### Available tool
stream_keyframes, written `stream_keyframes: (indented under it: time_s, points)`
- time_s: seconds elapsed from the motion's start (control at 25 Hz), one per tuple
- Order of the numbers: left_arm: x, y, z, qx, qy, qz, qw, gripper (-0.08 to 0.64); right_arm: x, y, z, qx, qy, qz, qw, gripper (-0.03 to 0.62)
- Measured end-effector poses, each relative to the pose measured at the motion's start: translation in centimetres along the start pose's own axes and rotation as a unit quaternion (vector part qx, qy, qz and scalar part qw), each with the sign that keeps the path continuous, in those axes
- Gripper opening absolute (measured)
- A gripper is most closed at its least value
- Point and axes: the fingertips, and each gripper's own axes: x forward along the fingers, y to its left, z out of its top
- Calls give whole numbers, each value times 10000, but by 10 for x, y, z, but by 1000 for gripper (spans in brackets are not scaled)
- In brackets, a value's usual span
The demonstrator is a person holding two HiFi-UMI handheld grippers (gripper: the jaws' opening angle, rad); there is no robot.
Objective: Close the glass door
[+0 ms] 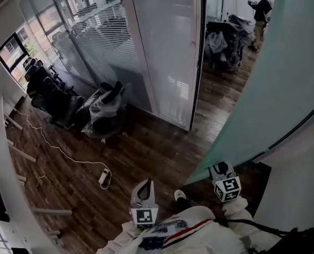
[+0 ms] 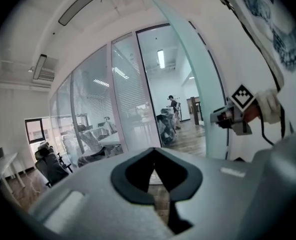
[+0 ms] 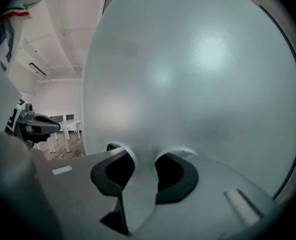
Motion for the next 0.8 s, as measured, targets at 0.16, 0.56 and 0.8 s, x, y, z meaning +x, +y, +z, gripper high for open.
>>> stream_keyframes:
  time_s: [0.16, 0.56, 0.8]
  points:
    - [34, 15, 15, 171, -102, -77, 9998, 3, 22, -1, 4, 74, -20, -130, 9999, 114]
    - [102, 10, 31, 36, -99, -208, 9997, 3, 58, -26, 13, 127, -28, -361, 9993, 115]
    - [143, 15, 30, -26, 47, -164, 9999, 3, 77, -41, 17, 36, -109, -491, 9987, 117]
